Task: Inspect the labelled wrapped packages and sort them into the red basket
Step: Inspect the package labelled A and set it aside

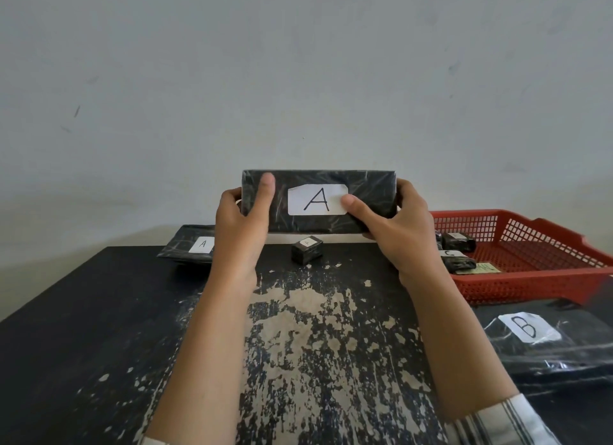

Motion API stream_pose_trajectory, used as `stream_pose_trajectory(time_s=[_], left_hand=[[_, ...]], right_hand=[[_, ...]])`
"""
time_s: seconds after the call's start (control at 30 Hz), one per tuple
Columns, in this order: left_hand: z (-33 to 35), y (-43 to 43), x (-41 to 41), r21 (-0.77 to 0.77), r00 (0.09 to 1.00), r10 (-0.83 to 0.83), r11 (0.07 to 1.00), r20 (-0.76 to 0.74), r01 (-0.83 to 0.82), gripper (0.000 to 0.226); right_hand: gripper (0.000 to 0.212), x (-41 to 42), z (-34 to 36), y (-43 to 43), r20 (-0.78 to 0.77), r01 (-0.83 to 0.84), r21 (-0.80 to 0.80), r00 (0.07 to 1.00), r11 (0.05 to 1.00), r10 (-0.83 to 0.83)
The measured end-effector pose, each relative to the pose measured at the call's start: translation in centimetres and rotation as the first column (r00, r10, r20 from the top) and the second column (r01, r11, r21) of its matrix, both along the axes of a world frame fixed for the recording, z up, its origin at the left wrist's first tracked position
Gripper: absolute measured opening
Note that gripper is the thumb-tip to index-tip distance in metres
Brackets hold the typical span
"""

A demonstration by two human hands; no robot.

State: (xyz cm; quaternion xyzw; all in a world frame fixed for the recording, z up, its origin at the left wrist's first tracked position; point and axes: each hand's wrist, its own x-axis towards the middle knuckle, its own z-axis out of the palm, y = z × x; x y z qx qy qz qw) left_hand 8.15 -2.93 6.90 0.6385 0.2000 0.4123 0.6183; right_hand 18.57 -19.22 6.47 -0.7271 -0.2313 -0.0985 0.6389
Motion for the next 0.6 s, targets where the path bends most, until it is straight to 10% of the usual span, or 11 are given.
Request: stream_pose_trajectory(time_s=[0.17,0.37,0.6], left_hand=[[-0.3,0.6,0.2,-0.032,0.999,0.003,0.999,0.054,-0.001,0.028],[-0.6,1.1,0.2,0.01,0.999,-0.029,1.0,0.045,0.028,0.027],[-0.1,1.2,-1.1,0.022,0.932,-0.36,0.933,0.036,0.359,0.071]], right_hand=[[0.084,-0.4,0.5,-0.2,0.0,-0.032,-0.015,0.999,0.999,0.032],[0.041,-0.4,0.7,-0.6,-0.148,-0.097,0.109,0.983,0.989,0.113],[0.037,-0.1,0.9,-1.3,-0.18,-0.092,0.212,0.975,0.973,0.132]])
